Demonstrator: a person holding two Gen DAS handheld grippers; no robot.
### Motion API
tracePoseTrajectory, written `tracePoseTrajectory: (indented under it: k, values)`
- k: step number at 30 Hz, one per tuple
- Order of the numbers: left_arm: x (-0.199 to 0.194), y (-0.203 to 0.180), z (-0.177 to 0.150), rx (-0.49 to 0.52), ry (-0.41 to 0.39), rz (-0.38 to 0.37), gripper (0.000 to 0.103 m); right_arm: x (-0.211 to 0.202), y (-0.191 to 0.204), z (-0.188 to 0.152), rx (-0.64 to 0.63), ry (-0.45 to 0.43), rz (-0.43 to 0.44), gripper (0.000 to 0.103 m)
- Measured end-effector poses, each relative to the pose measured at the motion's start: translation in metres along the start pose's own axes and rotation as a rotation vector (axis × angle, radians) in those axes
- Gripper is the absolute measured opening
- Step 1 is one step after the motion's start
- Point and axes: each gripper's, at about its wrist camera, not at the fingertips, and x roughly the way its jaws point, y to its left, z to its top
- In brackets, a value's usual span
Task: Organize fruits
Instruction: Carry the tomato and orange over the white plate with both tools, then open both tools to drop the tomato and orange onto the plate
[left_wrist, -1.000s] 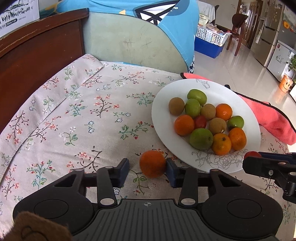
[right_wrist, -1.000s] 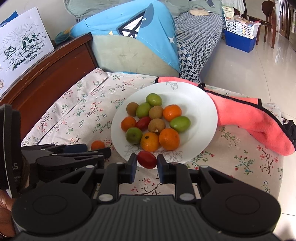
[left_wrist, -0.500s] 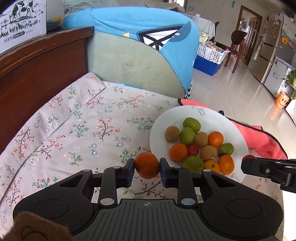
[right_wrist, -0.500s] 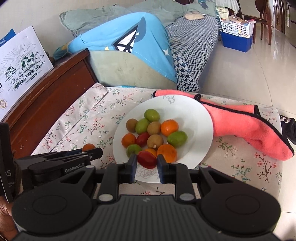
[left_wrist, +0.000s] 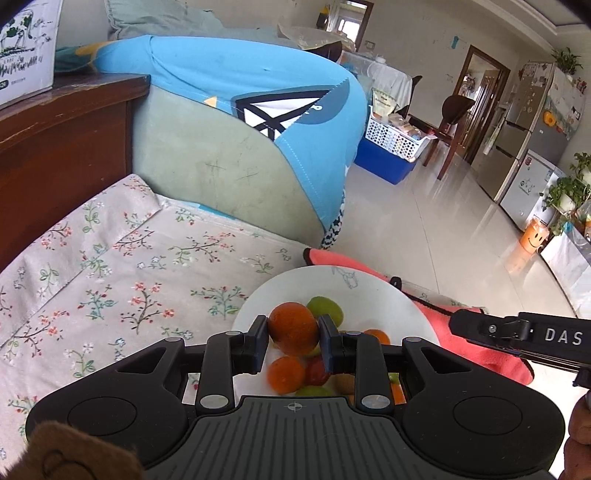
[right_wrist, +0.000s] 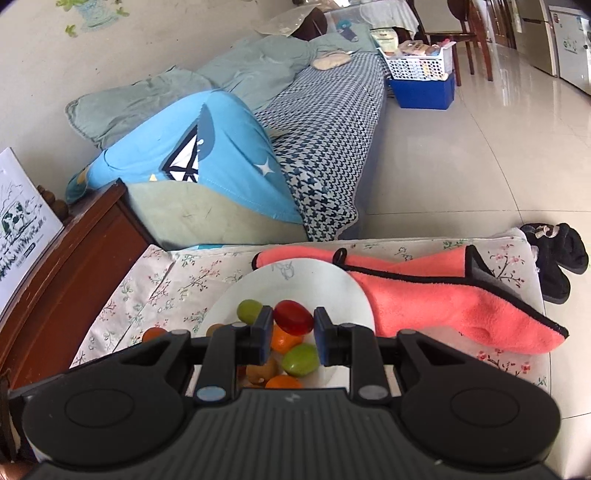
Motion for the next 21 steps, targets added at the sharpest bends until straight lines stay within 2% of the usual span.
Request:
tracePoseTrajectory:
  k: [6,15,21]
  values:
    - [0.020,-0.013,0.005,0.002,-0.009,-0.051,0.026,0.018,-0.008,0.003,0.036,0.007,-0.026,0.024]
    - [0.049,-0.018,0.008,-0.029,0.005,-0.113,0.026,0.042,-0.029,0.005,0.195,0.049,-0.029,0.024]
    - [0.057,-0.022,0.004,-0.040,0.011,-0.131,0.028,0.048,-0.028,0.007,0.204,0.047,-0.036,0.026]
